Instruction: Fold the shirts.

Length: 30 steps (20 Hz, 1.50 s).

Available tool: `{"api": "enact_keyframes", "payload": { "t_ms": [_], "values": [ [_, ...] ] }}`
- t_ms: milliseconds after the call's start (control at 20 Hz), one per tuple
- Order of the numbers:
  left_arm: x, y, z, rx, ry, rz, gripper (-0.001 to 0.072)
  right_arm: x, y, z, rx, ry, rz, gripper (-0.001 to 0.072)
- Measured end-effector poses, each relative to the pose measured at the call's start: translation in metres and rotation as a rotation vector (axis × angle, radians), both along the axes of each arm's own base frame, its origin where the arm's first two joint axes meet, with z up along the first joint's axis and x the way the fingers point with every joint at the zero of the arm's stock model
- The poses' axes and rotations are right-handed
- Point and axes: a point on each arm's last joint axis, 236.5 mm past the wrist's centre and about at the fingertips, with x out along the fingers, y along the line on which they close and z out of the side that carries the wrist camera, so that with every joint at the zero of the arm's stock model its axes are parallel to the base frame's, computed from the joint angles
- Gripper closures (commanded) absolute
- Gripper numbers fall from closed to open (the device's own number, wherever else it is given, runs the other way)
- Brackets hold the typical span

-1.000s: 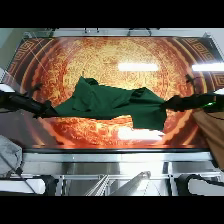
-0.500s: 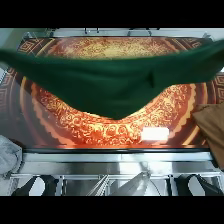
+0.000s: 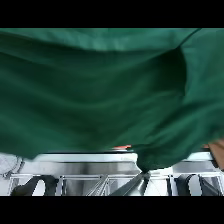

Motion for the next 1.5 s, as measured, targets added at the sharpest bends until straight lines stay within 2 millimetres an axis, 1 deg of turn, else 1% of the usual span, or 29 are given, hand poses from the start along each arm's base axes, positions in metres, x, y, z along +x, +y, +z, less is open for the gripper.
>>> {"api": "enact_keyframes", "payload": {
  "t_ms": [100,150,200,300,400,500,600,700,750,800,900,1000,1100,1150,1250,1300,1350,1400,1450,1500],
  "values": [
    [0.044,0.008,-0.043,0.031,0.145,0.001,0.0686,0.026,-0.016,-0.015,0.030,0.070,0.007,0.0691],
    [0.068,0.011,-0.066,0.048,0.218,0.010,0.0686,0.043,-0.023,-0.028,0.043,0.123,0.016,0.0690],
    [0.094,0.014,-0.094,0.062,0.297,0.020,0.0686,0.061,-0.029,-0.047,0.051,0.187,0.030,0.0690],
    [0.142,0.026,-0.151,0.063,0.447,0.048,0.0686,0.105,-0.036,-0.096,0.067,0.341,0.061,0.0690],
    [0.182,0.042,-0.210,0.013,0.593,0.040,0.0686,0.150,-0.033,-0.154,0.075,0.494,0.091,0.0690],
    [0.215,0.063,-0.271,-0.081,0.725,0.003,0.0686,0.195,-0.023,-0.217,0.080,0.628,0.113,0.0690],
    [0.240,0.078,-0.321,-0.172,0.813,-0.050,0.0686,0.237,-0.008,-0.279,0.085,0.726,0.110,0.0690],
    [0.262,0.088,-0.366,-0.236,0.890,-0.097,0.0686,0.271,0.004,-0.332,0.096,0.781,0.086,0.0690],
    [0.273,0.091,-0.383,-0.263,0.915,-0.116,0.0686,0.287,0.009,-0.354,0.114,0.788,0.069,0.0690],
    [0.284,0.093,-0.399,-0.287,0.938,-0.131,0.0686,0.301,0.012,-0.371,0.135,0.786,0.053,0.0690],
    [0.305,0.096,-0.421,-0.323,0.956,-0.157,0.0687,0.325,0.011,-0.394,0.177,0.774,0.019,0.0690],
    [0.321,0.093,-0.436,-0.345,0.974,-0.186,0.0686,0.342,0.006,-0.406,0.213,0.763,-0.010,0.0691],
    [0.327,0.089,-0.456,-0.361,1.019,-0.206,0.0687,0.349,0.003,-0.422,0.203,0.770,-0.029,0.0690],
    [0.327,0.086,-0.468,-0.372,1.049,-0.216,0.0687,0.350,0.002,-0.430,0.180,0.779,-0.036,0.0690],
    [0.320,0.081,-0.490,-0.395,1.109,-0.228,0.0687,0.345,0.001,-0.451,0.110,0.824,-0.042,0.0690],
    [0.315,0.080,-0.501,-0.409,1.140,-0.230,0.0689,0.341,0.001,-0.462,0.073,0.853,-0.043,0.0661],
    [0.310,0.079,-0.511,-0.426,1.172,-0.231,0.0666,0.337,0.000,-0.473,0.042,0.885,-0.048,0.0402],
    [0.304,0.079,-0.521,-0.440,1.198,-0.227,0.0372,0.334,-0.003,-0.481,0.015,0.912,-0.059,0.0176],
    [0.298,0.080,-0.528,-0.454,1.223,-0.228,0.0007,0.330,-0.007,-0.487,-0.002,0.938,-0.065,0.0179],
    [0.290,0.080,-0.532,-0.476,1.258,-0.228,-0.0012,0.325,-0.010,-0.491,-0.011,0.969,-0.059,0.0181]
  ]
}}
